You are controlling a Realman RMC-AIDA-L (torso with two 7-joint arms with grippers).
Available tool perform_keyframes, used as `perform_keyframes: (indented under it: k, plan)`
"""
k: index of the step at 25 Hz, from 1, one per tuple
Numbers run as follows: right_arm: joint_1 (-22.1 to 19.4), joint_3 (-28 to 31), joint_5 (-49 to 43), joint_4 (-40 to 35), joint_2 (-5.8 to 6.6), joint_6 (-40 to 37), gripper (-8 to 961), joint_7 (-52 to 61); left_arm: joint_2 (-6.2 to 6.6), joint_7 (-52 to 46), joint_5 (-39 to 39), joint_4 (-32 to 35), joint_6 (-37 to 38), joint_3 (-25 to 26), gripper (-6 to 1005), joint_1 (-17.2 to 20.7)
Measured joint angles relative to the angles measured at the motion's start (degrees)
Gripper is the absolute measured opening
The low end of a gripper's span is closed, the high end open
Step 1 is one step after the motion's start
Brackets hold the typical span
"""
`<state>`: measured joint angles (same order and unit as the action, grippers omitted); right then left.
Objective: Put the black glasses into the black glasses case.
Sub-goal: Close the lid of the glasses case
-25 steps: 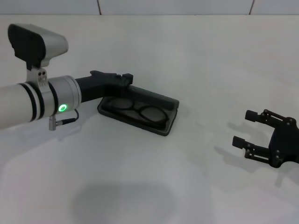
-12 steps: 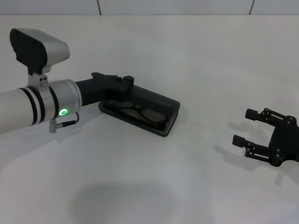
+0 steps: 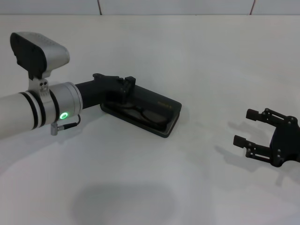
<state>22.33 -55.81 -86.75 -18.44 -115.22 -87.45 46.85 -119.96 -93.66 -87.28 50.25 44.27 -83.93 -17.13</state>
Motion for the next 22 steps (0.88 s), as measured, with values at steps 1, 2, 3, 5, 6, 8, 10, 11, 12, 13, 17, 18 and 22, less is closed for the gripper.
perform_keyframes:
  k: [1, 2, 3, 5, 6, 8, 10, 11, 12, 13, 17, 18, 22]
  plan:
    - [0.0, 0.0, 0.0, 0.0, 0.00, 0.0, 769, 0.0, -0.03, 0.3, 0.0, -0.1, 0.0, 0.0, 61, 0.0]
    - [0.0, 0.0, 0.0, 0.0, 0.00, 0.0, 769, 0.0, -0.04, 0.5, 0.0, -0.2, 0.0, 0.0, 61, 0.0]
    - [0.1, 0.0, 0.0, 0.0, 0.00, 0.0, 769, 0.1, -0.04, 0.8, 0.1, -0.2, 0.0, 0.0, 61, 0.1]
    - [0.1, 0.0, 0.0, 0.0, 0.00, 0.0, 769, 0.1, -0.06, 2.1, 1.1, -0.5, 0.0, 0.0, 62, 0.2]
    - [0.1, 0.0, 0.0, 0.0, 0.00, 0.0, 769, 0.1, -0.06, 2.9, 1.8, -0.7, 0.1, 0.0, 62, 0.3]
    - [0.1, 0.0, 0.0, 0.0, 0.00, 0.0, 769, 0.1, -0.07, 4.9, 3.7, -1.8, 0.2, 0.0, 62, 0.2]
    - [0.1, 0.0, 0.0, 0.0, 0.00, 0.0, 769, 0.1, -0.04, 6.5, 5.1, -2.8, 0.4, 0.0, 62, 0.1]
    - [0.1, 0.0, 0.0, 0.0, 0.00, 0.0, 769, 0.2, -0.02, 7.4, 5.6, -3.2, 0.5, 0.0, 63, 0.0]
    - [0.1, 0.0, 0.0, 0.0, 0.00, 0.0, 769, 0.3, -0.02, 8.2, 6.2, -3.6, 0.6, 0.0, 63, 0.0]
    - [0.1, 0.0, 0.0, -0.1, 0.00, 0.0, 768, 0.4, -0.02, 9.0, 6.7, -3.9, 0.7, 0.0, 63, 0.0]
    - [0.1, 0.0, 0.0, -0.2, 0.00, 0.0, 768, 0.6, -0.01, 10.9, 8.0, -4.6, 0.8, 0.0, 64, 0.0]
    - [0.1, 0.0, 0.0, -0.2, 0.00, 0.0, 768, 0.6, -0.03, 11.8, 8.6, -4.8, 1.0, 0.0, 64, 0.1]
    - [0.1, 0.0, 0.0, -0.2, 0.00, 0.0, 768, 0.6, -0.06, 15.4, 11.6, -6.4, 2.1, 0.0, 64, 0.0]
